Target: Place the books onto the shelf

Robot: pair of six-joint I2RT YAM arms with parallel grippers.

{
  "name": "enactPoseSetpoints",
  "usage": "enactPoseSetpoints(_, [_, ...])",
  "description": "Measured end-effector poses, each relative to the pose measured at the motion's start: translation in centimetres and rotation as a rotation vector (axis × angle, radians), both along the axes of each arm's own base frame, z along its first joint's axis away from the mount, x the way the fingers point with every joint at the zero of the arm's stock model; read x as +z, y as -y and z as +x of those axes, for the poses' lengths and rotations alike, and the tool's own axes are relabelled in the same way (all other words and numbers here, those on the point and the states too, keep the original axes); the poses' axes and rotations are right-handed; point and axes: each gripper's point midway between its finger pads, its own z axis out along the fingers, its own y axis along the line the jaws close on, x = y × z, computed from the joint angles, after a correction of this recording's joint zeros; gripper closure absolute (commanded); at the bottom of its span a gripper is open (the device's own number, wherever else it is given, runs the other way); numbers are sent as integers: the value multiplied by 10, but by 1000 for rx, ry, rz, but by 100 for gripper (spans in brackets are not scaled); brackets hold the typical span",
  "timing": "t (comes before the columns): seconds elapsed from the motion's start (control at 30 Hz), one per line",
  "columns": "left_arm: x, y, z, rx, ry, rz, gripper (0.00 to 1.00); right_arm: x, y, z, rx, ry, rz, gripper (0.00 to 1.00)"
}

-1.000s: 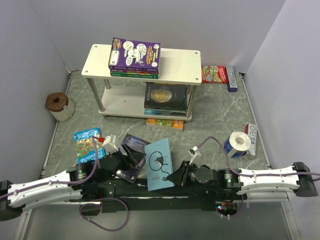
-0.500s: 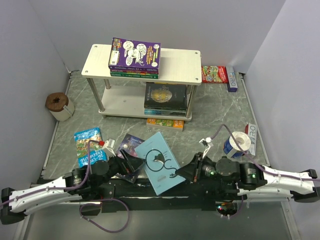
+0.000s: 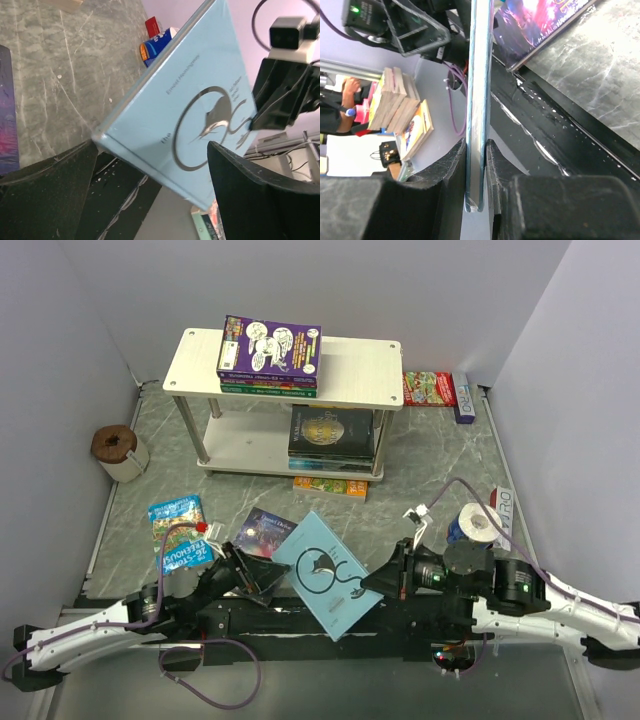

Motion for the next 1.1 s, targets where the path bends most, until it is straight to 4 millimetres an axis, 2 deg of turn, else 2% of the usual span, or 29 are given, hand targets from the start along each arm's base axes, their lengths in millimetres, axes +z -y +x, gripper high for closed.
enactPoseSetpoints(0.13, [-1, -1, 0, -6, 44, 35, 4, 17, 0, -2, 37, -19, 22, 100])
enactPoseSetpoints(0.23, [7, -3, 0, -6, 73, 40, 4, 32, -6, -4, 85, -42, 37, 100])
enactPoseSetpoints(0.43, [27, -1, -4, -33, 129, -6, 3, 37, -20, -8, 179, -113, 59, 100])
enactPoseSetpoints(0.47, [32, 0, -6, -42, 143, -25, 22, 38, -22, -10, 198, -122, 65, 100])
enactPoseSetpoints(0.53, [44, 2, -9, -63, 172, -73, 49, 39, -24, -11, 221, -139, 71, 100])
enactPoseSetpoints(0.57, [49, 3, -12, -77, 188, -96, 76, 39, -24, -11, 229, -149, 72, 100])
enactPoseSetpoints(0.6, [53, 4, -14, -87, 206, -109, 92, 39, -25, -11, 235, -153, 73, 100])
enactPoseSetpoints(0.63, [55, 5, -16, -99, 211, -122, 99, 39, -24, -12, 246, -157, 74, 100])
enactPoseSetpoints(0.67, [58, 6, -22, -135, 226, -132, 99, 37, -22, -12, 254, -150, 59, 100])
enactPoseSetpoints(0.73, [89, 5, -38, -203, 254, -246, 99, 33, -15, -11, 246, -148, 39, 100])
enactPoseSetpoints(0.8, [100, 3, -43, -225, 273, -285, 99, 49, -16, -15, 287, -102, 78, 100])
enactPoseSetpoints(0.83, [103, 4, -44, -230, 278, -297, 99, 52, -16, -15, 295, -90, 81, 96])
enactPoseSetpoints(0.87, [105, 4, -44, -231, 279, -303, 99, 54, -16, -15, 298, -84, 76, 80])
enactPoseSetpoints(0.9, [106, 5, -44, -229, 277, -307, 99, 55, -15, -14, 297, -78, 65, 48])
enactPoseSetpoints(0.93, [106, 6, -43, -226, 271, -309, 99, 56, -14, -12, 292, -71, 53, 38])
enactPoseSetpoints(1.0, [107, 6, -39, -209, 263, -323, 99, 60, -14, -3, 248, -54, 31, 25])
enactPoseSetpoints(1.07, [97, 8, -30, -167, 220, -312, 99, 65, -13, 14, 157, -17, 5, 16])
enactPoseSetpoints(1.1, [90, 9, -25, -142, 192, -304, 99, 67, -11, 24, 102, 6, -5, 5])
